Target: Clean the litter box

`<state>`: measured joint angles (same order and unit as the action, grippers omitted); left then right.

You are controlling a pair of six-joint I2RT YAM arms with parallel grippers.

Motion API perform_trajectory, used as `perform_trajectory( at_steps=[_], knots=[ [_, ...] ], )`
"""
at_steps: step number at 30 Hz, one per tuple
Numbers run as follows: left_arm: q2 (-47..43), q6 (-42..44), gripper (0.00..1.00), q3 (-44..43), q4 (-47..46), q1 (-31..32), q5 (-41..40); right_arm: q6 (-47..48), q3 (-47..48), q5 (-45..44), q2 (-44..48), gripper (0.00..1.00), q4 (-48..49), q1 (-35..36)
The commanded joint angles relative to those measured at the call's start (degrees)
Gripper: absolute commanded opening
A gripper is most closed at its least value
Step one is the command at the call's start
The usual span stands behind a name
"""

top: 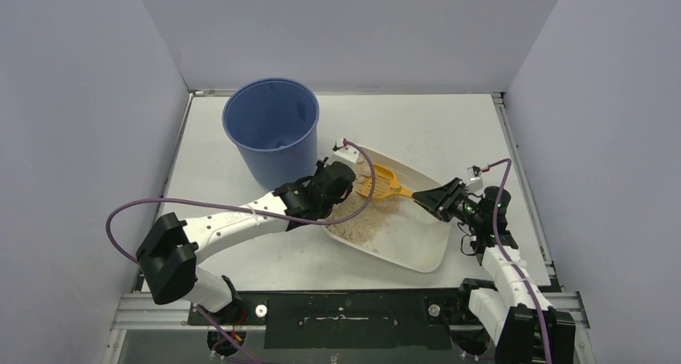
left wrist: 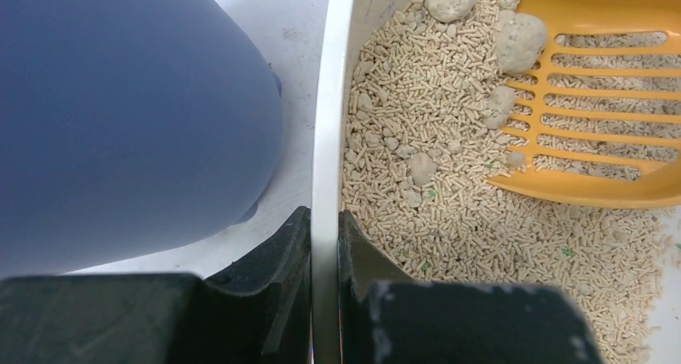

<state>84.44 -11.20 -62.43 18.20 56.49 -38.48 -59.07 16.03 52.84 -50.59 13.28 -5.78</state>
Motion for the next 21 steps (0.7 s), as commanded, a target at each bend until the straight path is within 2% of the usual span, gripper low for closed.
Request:
perform_trajectory(
  at_steps=[1,2,4,5,6,7,9,10,12,13,15,16,18,19,20,21],
  knots=[
    [-5.65,5.15,0.0,-1.76,-11.55,2.13,-2.05,-4.62,-2.34,0.81,-2.22,0.0,9.93,2.28],
    [-5.55,5.36,0.0,-1.9,-11.54,2.13,-2.19,-3.33,-1.69,1.99,-3.26,0.0,10.78,2.87],
    [-5.32,5.4,0.0,-2.2,-11.28,2.36,-2.67,2.94,0.91,-1.27,-3.35,0.0,-0.48,1.43],
    [-5.48,5.65,0.0,-1.92,-11.95,2.47,-2.69,-0.65,-0.86,-1.38,-2.99,0.0,2.96,1.91],
    [-5.59,5.93,0.0,-1.55,-12.88,2.56,-2.66,-4.89,-2.82,-0.06,-3.1,0.0,11.23,3.46],
    [-5.6,6.2,0.0,-1.43,-13.29,2.71,-2.74,-4.88,-2.66,0.99,-3.96,0.0,12.99,5.15],
    [-5.67,6.49,0.0,-1.84,-13.4,3.04,-3.14,5.12,1.79,-1.09,-4.76,0.0,-1.45,4.24],
    [-5.84,6.77,0.0,-1.82,-13.63,3.21,-3.18,4.37,1.05,-1.06,-4.45,0.0,-0.03,2.06],
    [-6.12,7.41,0.0,-1.57,-14.31,3.4,-3.42,-6.12,-3.96,3.48,-5.3,0.0,17.78,1.66],
    [-6.21,7.62,0.0,-1.6,-14.29,3.51,-3.77,-5.47,-3.01,5.28,-6.36,0.0,17.7,2.35],
    [-6.58,7.64,0.0,-1.53,-13.93,3.69,-4.26,4.34,-0.05,3.6,-6.64,0.0,3.6,-0.22],
    [-6.94,7.74,0.0,-1.1,-14.57,3.78,-4.32,2.08,-1.49,3.25,-5.88,0.0,5.83,-1.52],
    [-7.57,8.01,0.0,0.1,-16.19,3.89,-4.45,-3.1,-3.72,4.84,-6.44,0.0,18.52,1.3],
    [-7.74,7.97,0.0,0.35,-16.33,3.94,-4.56,2.24,-1.62,5.45,-7.09,0.0,14.22,2.06],
    [-7.8,7.81,0.0,0.26,-16.23,4.02,-4.58,7.83,0.72,3.72,-7.21,0.0,5.43,0.97],
    [-7.88,7.77,0.0,0.33,-16.39,4.06,-4.38,8.35,0.66,2.15,-6.98,0.0,2.11,-0.78]
  ],
)
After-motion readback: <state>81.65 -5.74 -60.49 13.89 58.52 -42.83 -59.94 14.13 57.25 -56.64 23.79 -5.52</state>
